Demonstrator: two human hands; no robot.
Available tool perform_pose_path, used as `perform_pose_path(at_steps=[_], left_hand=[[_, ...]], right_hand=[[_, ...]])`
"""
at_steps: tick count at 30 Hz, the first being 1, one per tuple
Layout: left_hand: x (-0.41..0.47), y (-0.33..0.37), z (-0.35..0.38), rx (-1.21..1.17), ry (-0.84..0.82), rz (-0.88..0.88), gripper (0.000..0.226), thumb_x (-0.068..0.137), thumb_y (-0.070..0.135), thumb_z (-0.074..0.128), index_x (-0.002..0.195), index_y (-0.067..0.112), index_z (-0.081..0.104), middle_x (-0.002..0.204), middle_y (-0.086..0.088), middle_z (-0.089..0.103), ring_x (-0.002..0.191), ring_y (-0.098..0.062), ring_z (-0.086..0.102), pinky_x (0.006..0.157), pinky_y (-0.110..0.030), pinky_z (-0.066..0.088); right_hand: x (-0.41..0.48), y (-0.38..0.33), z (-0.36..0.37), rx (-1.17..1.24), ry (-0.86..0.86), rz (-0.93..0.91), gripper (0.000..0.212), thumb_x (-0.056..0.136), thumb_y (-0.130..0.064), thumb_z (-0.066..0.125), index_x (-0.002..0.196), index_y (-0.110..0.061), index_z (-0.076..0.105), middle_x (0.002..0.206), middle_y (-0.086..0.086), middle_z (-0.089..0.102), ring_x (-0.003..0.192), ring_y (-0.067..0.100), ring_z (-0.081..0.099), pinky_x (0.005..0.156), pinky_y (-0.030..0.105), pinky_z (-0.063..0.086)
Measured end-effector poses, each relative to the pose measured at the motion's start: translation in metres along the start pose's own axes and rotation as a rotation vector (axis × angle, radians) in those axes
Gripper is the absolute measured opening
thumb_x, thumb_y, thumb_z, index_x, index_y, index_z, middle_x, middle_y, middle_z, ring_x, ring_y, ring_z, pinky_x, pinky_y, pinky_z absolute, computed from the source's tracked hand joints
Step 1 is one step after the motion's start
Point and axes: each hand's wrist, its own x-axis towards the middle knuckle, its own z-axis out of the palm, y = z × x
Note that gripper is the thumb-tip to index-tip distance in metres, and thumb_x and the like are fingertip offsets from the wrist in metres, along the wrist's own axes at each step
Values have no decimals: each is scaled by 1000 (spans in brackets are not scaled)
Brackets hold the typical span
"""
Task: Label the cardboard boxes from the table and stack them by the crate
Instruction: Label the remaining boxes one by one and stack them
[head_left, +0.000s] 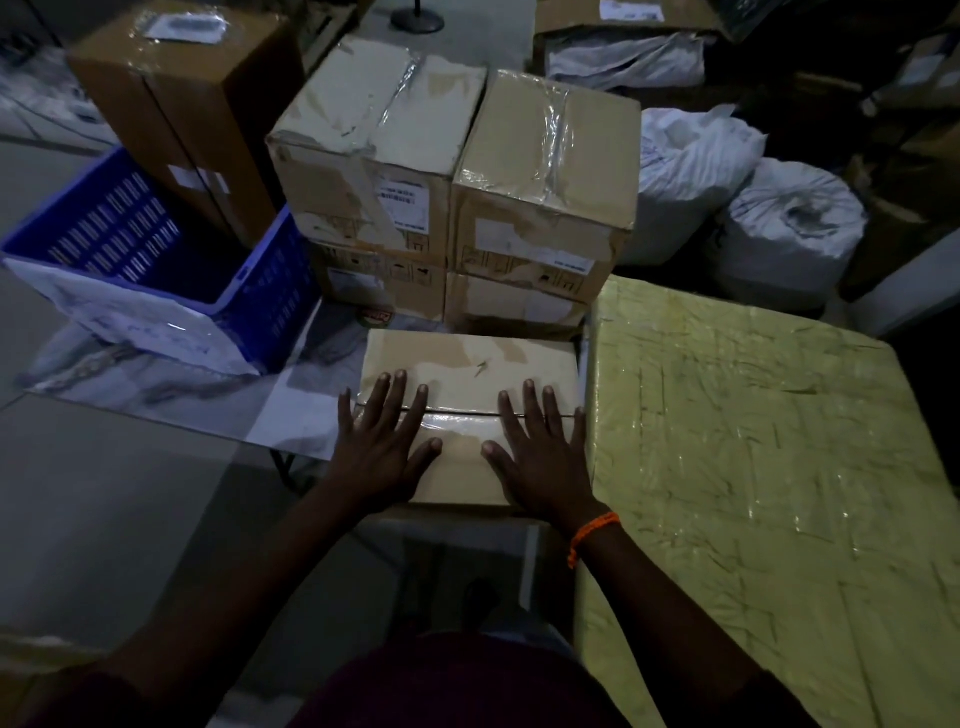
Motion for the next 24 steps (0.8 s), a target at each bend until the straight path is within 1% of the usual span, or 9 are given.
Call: perform_pose_path(at_steps=[4,6,8,10,11,13,17,21,24], left_hand=[[-3,1,-1,-41,-16,-41,80,98,72,13,163,27,2,170,-6,-12,157,-28,-9,119,-64,-3],[-5,3,-3,-75,-26,-68,78,98,73,13,163,32,-3,170,-2,-16,156,-27,-14,120,-64,-1],[-9,5,-5,-85,-25,-84,78,97,74,11,162,34,-5,170,-1,-17,156,-26,-17,122,-64,0],[-14,7,-6,-93,-23,-91,80,96,75,11,163,32,-4,170,-2,-17,156,-26,-17,122,-64,2],[-16,10,-6,-103,-31,-87,82,96,76,12,163,31,-3,170,-3,-16,156,-25,-17,122,-63,2],[-14,16,-7,-139,-47,-84,86,94,78,14,163,29,-1,170,-3,-15,156,-24,-17,122,-64,2],[-8,36,-10,-244,-44,-85,89,92,79,20,163,29,0,170,1,-16,155,-21,-18,122,-65,2],[-13,50,-2,-413,-4,-89,86,93,78,24,161,36,-9,168,6,-21,154,-17,-22,121,-64,1],[-21,49,3,-534,19,-128,87,91,81,18,160,38,-11,168,7,-22,154,-16,-20,120,-66,6]], right_hand=[[-3,-3,-5,53,22,17,80,100,-74,21,164,-36,-8,171,5,-21,157,26,-23,124,63,-3],[-8,-7,-12,187,82,182,91,95,-79,33,165,-33,-5,172,7,-17,158,27,-16,124,57,4],[-13,-7,-24,453,157,463,104,88,-78,54,166,-23,11,172,13,7,158,31,11,120,50,24],[-15,1,-34,765,164,610,98,80,-69,74,153,-13,41,152,17,50,138,34,50,105,37,42],[-18,6,-36,846,154,620,87,79,-63,80,143,-13,51,139,13,63,126,32,61,98,33,47],[-25,17,-39,861,137,584,74,78,-56,83,136,-17,56,128,6,69,116,29,66,93,31,51],[-33,29,-68,782,149,521,86,74,-47,90,144,-18,50,136,6,65,120,28,63,90,26,44],[-35,35,-114,622,232,352,93,69,-38,95,147,-20,49,137,3,64,121,23,62,86,23,42],[-29,17,-135,513,230,240,101,70,-39,93,154,-21,41,145,4,59,127,24,58,97,29,46]])
